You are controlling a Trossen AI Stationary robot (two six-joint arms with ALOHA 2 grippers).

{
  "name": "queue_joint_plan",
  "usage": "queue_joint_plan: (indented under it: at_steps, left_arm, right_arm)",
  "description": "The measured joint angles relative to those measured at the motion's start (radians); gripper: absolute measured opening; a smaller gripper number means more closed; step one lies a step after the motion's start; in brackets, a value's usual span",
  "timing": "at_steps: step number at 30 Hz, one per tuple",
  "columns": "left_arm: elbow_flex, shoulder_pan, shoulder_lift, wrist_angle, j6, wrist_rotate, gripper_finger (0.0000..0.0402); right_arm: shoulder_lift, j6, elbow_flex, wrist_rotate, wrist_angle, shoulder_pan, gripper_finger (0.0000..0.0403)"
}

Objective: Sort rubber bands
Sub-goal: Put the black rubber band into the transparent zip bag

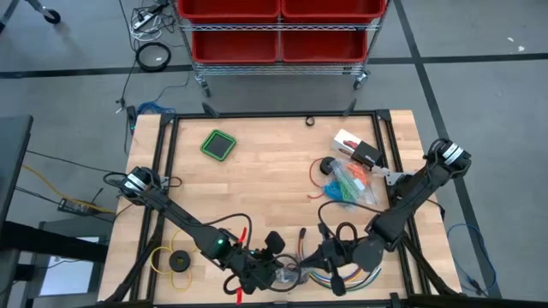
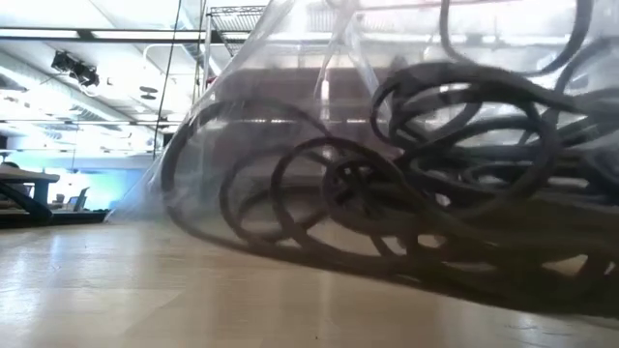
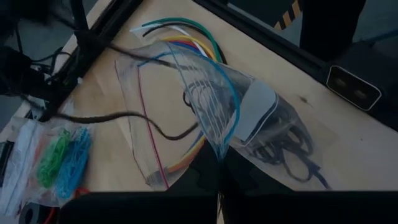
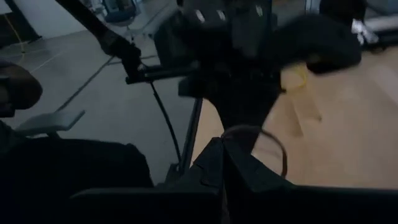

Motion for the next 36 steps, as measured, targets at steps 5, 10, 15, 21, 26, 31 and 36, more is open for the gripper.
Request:
queue_joint_plan:
  at_steps: [5,10,15,21,26,31,36]
  left_arm:
    - [0.0,0.0,0.0,0.015,0.003,0.0,0.0001]
    - [0.0,0.0,0.0,0.014,0.003,0.001,0.0001]
    - [0.0,0.0,0.0,0.016,0.008,0.001,0.0001]
    - [0.0,0.0,0.0,0.021,0.009,0.0,0.0001]
    - [0.0,0.0,0.0,0.026,0.015,0.0,0.0001]
    - [0.0,0.0,0.0,0.049,0.039,0.0,0.0001]
    - [0.0,0.0,0.0,0.056,0.051,0.0,0.0001]
  right_arm:
    - [0.0,0.073,0.0,-0.017,-0.063,-0.016,0.0]
    - [0.0,0.08,0.0,-0.018,-0.071,-0.015,0.0]
    - [0.0,0.1,0.0,-0.02,-0.081,-0.016,0.0]
    - [0.0,0.108,0.0,-0.045,-0.083,-0.016,0.0]
    - [0.0,0.151,-0.02,-0.062,-0.087,-0.016,0.0]
    - [0.0,0.178,-0.03,-0.078,-0.086,-0.016,0.0]
    - [0.0,0.177,-0.03,-0.092,-0.084,-0.016,0.0]
